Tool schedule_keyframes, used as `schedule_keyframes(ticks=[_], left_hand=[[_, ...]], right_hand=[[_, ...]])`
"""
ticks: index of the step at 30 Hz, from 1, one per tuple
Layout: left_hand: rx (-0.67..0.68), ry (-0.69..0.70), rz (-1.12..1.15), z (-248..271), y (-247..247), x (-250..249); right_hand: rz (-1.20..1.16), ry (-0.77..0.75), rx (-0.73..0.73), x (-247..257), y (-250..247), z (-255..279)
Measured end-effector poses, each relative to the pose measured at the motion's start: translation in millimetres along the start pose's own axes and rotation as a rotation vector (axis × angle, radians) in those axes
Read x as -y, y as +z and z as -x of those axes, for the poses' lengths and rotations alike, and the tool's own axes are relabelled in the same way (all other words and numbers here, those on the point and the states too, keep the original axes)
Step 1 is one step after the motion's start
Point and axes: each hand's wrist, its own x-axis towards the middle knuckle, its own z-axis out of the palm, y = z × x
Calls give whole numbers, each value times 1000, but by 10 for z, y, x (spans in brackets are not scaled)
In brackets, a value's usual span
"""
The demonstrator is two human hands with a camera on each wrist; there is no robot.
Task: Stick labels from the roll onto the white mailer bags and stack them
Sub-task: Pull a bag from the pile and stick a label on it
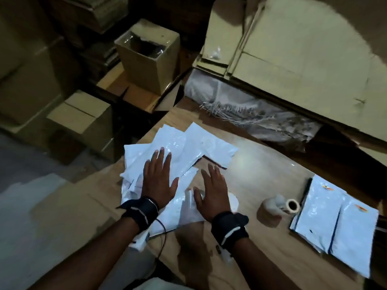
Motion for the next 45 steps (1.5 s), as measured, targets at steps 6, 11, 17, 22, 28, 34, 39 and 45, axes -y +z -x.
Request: schedule_keyframes(ticks=[6, 11, 17, 22, 28, 34, 39, 45], left_hand=[[83, -309, 92, -219, -9, 408], [176, -355, 14, -343, -26, 541], [165, -320, 208, -401, -13, 624], [172, -321, 375, -390, -88, 562], [254, -311, 473, -399, -281, 374], [195, -42, 451, -132, -330, -144], [255, 147, 461, 67, -138, -535], [262, 308, 526, 195, 58, -715]], right_hand=[[-11, -37, 237, 167, 361, -26], [14, -12, 396, 211, 504, 36], [12, -1, 391, 219, 522, 20], [-15, 14, 399, 235, 477, 2], [-169, 51, 329, 298, 374, -98], [-945, 291, 161, 515, -103, -183], [-1067, 384, -9, 342, -256, -79], [-998, 512, -167, -132, -345, 194]])
